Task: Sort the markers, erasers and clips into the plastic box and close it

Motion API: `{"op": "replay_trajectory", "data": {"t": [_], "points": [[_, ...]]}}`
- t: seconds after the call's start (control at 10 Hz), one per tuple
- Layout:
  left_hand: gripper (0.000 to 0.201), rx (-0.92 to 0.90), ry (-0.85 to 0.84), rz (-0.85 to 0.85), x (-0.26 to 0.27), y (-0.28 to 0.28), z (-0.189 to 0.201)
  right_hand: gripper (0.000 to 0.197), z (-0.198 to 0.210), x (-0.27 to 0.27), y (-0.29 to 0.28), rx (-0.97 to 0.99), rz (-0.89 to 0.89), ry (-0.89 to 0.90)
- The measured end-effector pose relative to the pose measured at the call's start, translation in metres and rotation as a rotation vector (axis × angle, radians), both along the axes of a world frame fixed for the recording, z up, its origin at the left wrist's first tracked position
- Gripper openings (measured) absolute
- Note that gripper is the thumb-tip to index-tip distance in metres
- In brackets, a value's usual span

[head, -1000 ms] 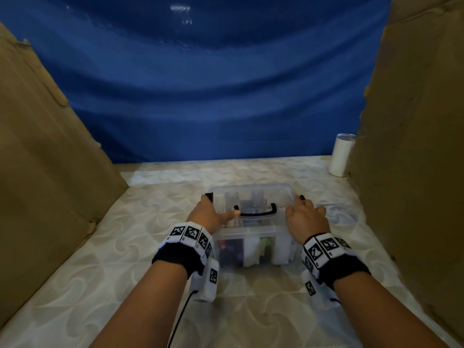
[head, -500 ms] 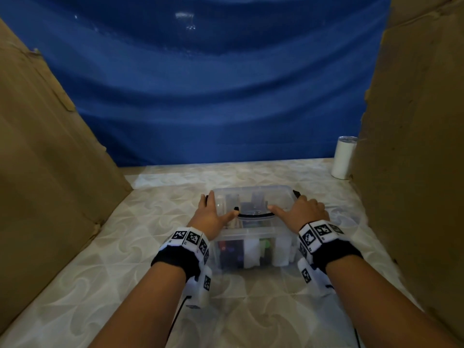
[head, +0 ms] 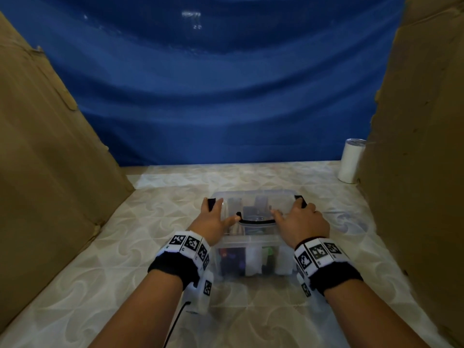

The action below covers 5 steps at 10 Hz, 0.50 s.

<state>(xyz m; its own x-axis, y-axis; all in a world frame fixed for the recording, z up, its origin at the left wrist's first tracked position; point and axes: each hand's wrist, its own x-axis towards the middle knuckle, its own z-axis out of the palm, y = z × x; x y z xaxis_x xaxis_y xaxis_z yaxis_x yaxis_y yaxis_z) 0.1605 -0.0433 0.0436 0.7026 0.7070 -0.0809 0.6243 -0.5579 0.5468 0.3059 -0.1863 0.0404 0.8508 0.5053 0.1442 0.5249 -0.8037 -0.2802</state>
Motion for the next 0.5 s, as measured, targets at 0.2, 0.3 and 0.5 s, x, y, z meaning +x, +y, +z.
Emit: {"op": "replay_trajectory", "data": {"t": [0.2,0.3,0.5], "points": [[0.063,0.090,0.076,0.010,-0.001,-0.005,0.001,0.072,-0.004,0.001,0.001,0.029,-0.010,0.043],[0.052,0.076,-0.019,0.020,-0.006,-0.005,-0.003,0.068,-0.002,-0.002,-0.002,0.067,-0.011,0.059],[0.038,0.407,-0.186,0.222,-0.017,-0.026,0.000,0.066,0.004,-0.006,-0.003,0.088,-0.008,0.105]]}}
